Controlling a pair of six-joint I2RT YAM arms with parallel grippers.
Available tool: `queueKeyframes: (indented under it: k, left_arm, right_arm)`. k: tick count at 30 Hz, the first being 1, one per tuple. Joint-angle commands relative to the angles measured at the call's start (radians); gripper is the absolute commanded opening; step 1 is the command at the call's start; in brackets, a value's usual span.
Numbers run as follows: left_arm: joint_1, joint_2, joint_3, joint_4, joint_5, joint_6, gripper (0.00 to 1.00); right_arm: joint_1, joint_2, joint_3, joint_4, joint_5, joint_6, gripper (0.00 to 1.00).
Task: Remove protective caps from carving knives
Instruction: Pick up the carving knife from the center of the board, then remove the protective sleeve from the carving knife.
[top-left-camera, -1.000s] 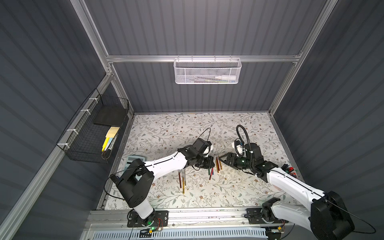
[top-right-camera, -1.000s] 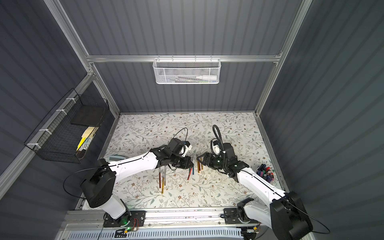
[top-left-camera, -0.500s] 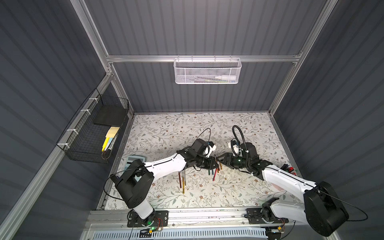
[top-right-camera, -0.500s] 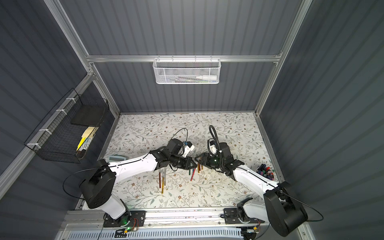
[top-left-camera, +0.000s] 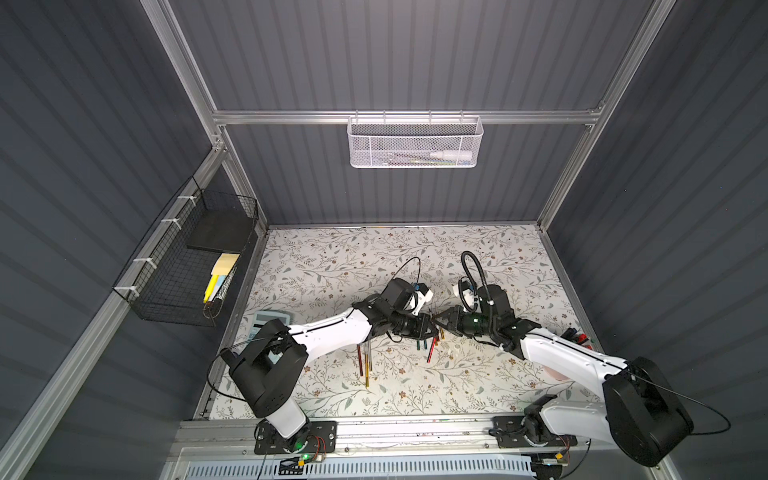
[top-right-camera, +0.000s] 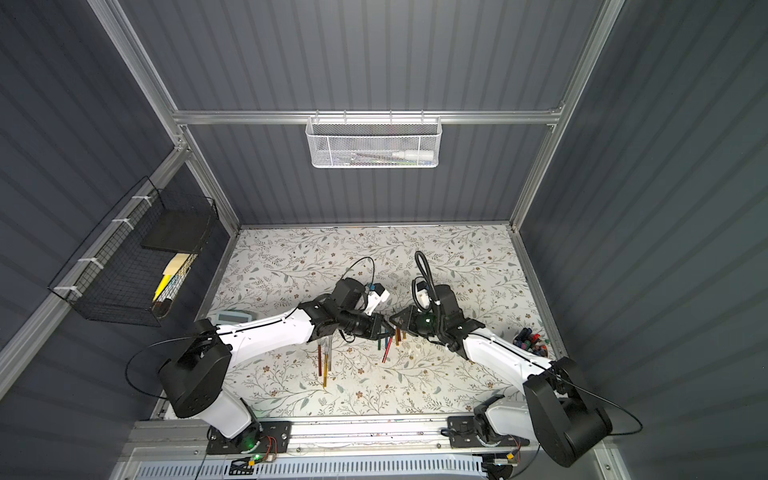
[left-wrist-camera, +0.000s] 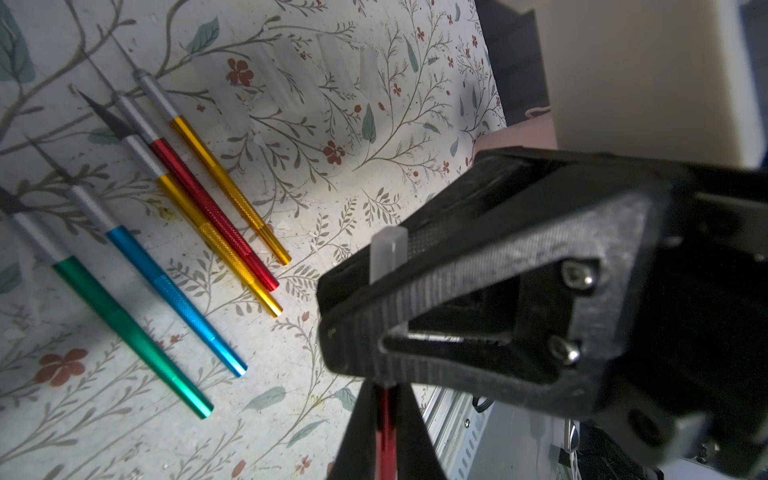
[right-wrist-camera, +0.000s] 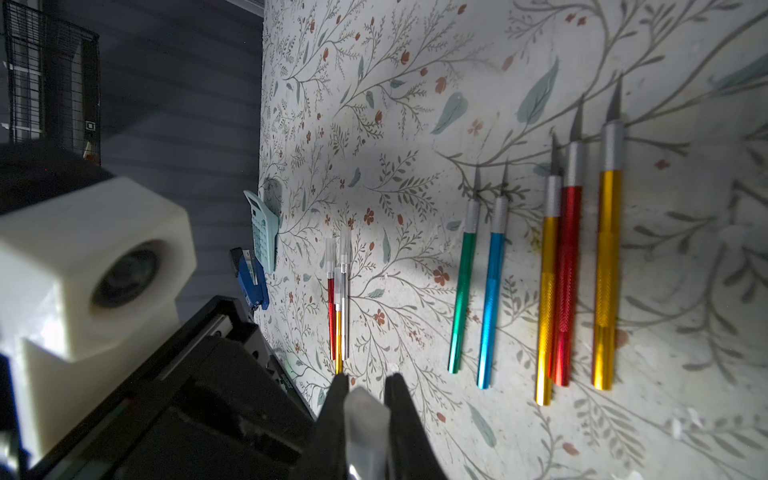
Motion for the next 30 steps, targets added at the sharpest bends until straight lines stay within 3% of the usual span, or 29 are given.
queueKeyframes:
  k: [1, 6, 16, 30]
  left_arm:
    - [0.007, -0.02, -0.021, 0.018, 0.024, -0.017, 0.17]
    - [0.007, -0.019, -0.033, 0.041, 0.026, -0.03, 0.29]
    - [0.007, -0.004, -0.043, 0.086, 0.04, -0.054, 0.29]
    - [0.007, -0.009, -0.044, 0.06, 0.017, -0.049, 0.06]
  right_arm:
    - [-0.001, -0.013, 0.015, 0.002, 0.022, -0.002, 0.1]
    - [0.001, -0.018, 0.013, 0.008, 0.018, 0.007, 0.09]
    - [0.001, -0.022, 0.006, 0.029, -0.001, 0.029, 0.1]
    - [0.001, -0.031, 0.003, 0.011, 0.027, 0.025, 0.1]
